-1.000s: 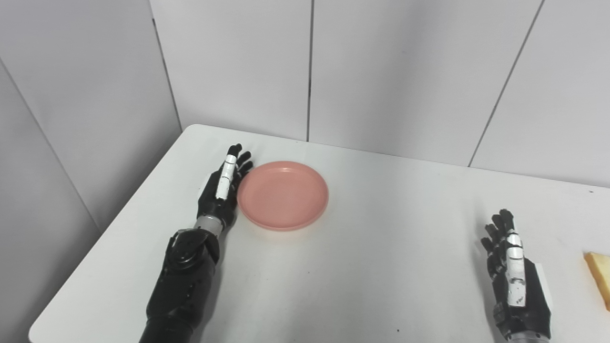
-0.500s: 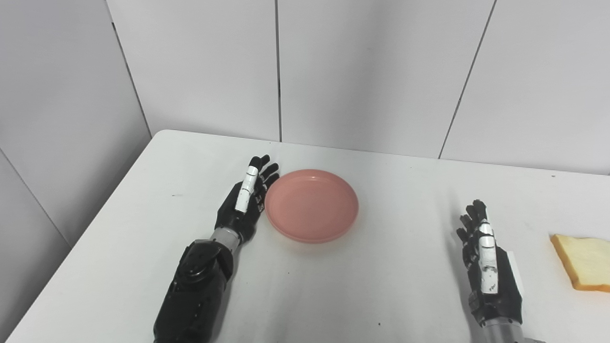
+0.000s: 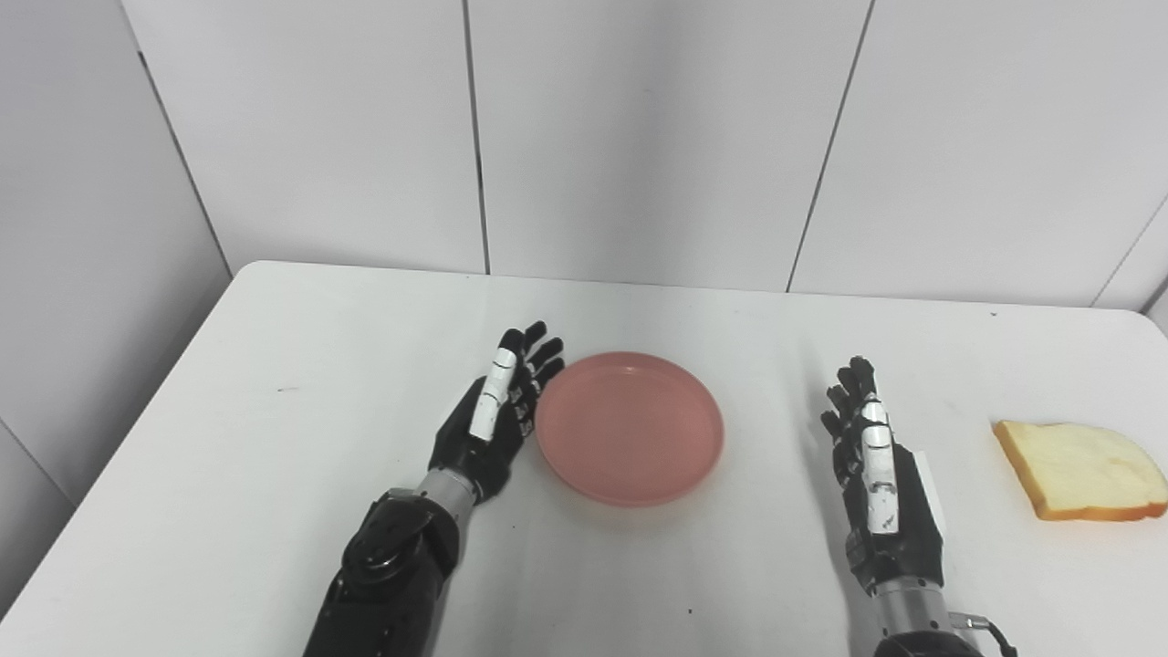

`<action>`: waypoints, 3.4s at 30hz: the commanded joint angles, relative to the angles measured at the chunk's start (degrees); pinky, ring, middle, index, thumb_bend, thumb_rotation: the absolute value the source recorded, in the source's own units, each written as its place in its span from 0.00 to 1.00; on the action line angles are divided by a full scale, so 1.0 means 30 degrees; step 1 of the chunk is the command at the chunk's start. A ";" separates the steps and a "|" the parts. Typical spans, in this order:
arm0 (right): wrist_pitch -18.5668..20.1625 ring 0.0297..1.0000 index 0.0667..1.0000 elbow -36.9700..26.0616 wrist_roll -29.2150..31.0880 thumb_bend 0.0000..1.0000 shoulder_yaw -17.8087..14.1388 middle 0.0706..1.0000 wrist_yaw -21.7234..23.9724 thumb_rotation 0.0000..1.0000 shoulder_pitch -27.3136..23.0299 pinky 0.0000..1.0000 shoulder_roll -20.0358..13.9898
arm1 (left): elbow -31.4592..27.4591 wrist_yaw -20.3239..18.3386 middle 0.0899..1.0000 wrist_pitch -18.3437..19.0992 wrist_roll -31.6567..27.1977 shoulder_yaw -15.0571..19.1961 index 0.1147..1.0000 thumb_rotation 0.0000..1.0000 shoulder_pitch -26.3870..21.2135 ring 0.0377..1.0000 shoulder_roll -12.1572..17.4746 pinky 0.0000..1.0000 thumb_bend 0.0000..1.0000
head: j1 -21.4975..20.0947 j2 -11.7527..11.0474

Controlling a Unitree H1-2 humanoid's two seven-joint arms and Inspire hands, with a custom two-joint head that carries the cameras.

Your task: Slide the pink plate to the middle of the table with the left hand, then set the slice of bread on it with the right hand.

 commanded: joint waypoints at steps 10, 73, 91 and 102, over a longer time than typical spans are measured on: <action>0.0278 1.00 1.00 -0.0958 -0.0013 0.57 0.0110 1.00 -0.0092 1.00 -0.0606 1.00 0.0172 | -0.0585 -0.0048 0.97 -0.0025 0.0125 -0.0085 0.97 0.89 0.0711 0.97 -0.0336 0.98 0.80 | -0.0632 0.0146; 0.8441 1.00 1.00 -0.3794 -1.3279 1.00 0.3351 1.00 1.6534 0.34 -0.7845 0.92 -1.8458 | -0.0985 -0.2400 0.96 0.1373 -0.2145 0.1771 0.95 0.81 0.1633 0.96 0.2196 0.97 0.84 | -0.8263 -0.0303; 0.6736 1.00 1.00 -0.0475 -1.7924 1.00 0.6671 1.00 1.7486 0.37 -0.8389 1.00 -1.9750 | -0.1075 -0.2748 0.96 0.1625 -0.2234 0.1782 0.95 0.81 0.1690 0.96 0.2490 0.97 0.86 | -0.8137 0.0156; 0.5515 1.00 1.00 0.1006 -1.8315 1.00 0.6984 1.00 1.7081 0.38 -0.8819 1.00 -1.9207 | -0.0910 -0.2549 0.95 0.1513 -0.2108 0.1860 0.93 0.79 0.1748 0.94 0.2423 0.96 0.87 | -0.8070 0.0319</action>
